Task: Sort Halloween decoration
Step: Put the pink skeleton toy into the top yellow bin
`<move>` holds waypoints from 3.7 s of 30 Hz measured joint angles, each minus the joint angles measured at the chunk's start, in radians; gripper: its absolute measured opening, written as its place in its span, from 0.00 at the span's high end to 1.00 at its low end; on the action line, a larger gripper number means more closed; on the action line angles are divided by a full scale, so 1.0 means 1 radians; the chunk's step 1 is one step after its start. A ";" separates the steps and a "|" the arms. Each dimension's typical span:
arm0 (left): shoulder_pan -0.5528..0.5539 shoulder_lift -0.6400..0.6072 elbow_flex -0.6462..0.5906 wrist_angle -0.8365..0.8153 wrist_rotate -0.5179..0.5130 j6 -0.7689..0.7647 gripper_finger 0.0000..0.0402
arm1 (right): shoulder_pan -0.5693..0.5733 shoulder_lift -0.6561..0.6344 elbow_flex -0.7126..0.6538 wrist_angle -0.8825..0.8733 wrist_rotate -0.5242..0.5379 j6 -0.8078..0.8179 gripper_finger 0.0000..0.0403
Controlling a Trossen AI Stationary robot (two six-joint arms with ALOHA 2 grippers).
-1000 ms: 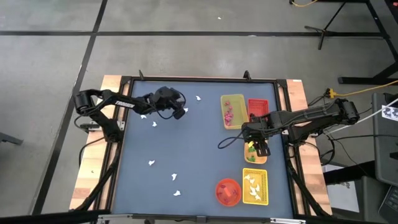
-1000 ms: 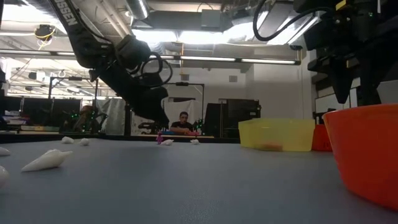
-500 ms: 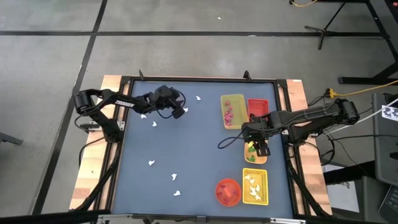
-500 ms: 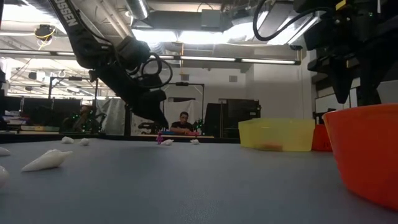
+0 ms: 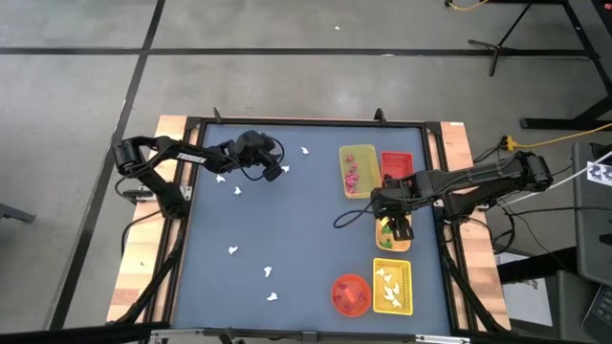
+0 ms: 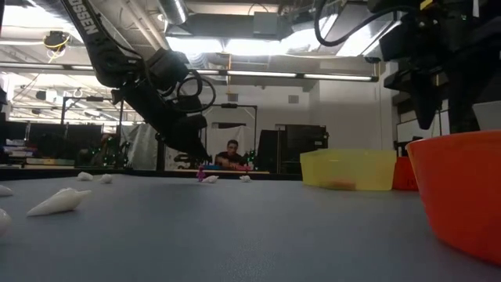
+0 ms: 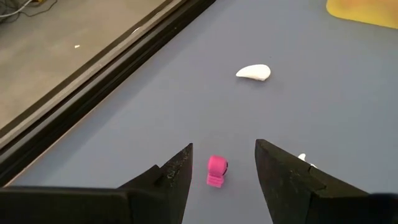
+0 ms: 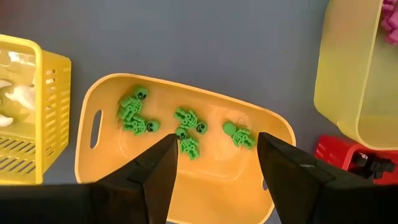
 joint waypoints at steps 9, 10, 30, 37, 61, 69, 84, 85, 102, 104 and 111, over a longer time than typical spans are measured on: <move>0.006 0.097 0.000 0.077 0.012 0.001 0.61 | 0.000 0.000 0.000 0.007 0.000 -0.001 0.45; 0.006 0.112 0.000 0.090 0.008 0.000 0.61 | 0.000 0.000 0.000 0.008 0.000 -0.001 0.45; 0.041 0.163 0.006 0.119 0.015 0.000 0.70 | 0.000 0.000 0.000 0.013 0.000 -0.001 0.45; 0.041 0.163 0.006 0.118 0.050 0.000 0.79 | 0.000 0.000 0.000 0.013 0.000 -0.001 0.45; 0.039 0.163 0.007 0.118 0.054 -0.041 0.95 | 0.000 0.000 0.000 0.013 0.000 -0.001 0.45; 0.011 0.163 0.072 0.116 0.112 -0.063 0.95 | 0.000 0.000 0.000 0.013 0.000 -0.001 0.45; -0.161 0.163 0.371 0.119 0.060 -0.060 0.95 | 0.000 0.000 0.000 0.013 0.000 0.000 0.45; -0.174 0.163 0.387 0.119 0.053 -0.060 0.95 | 0.000 0.000 0.000 0.013 0.000 0.000 0.45; -0.359 0.542 0.716 0.340 0.021 -0.060 0.94 | 0.000 0.000 0.000 0.043 0.000 0.000 0.45; -0.364 0.586 0.761 0.340 0.021 -0.060 0.94 | 0.000 0.000 0.000 0.043 0.000 0.000 0.45; -0.366 0.663 0.834 0.340 0.006 -0.059 0.94 | 0.000 0.000 0.000 0.044 0.000 0.000 0.45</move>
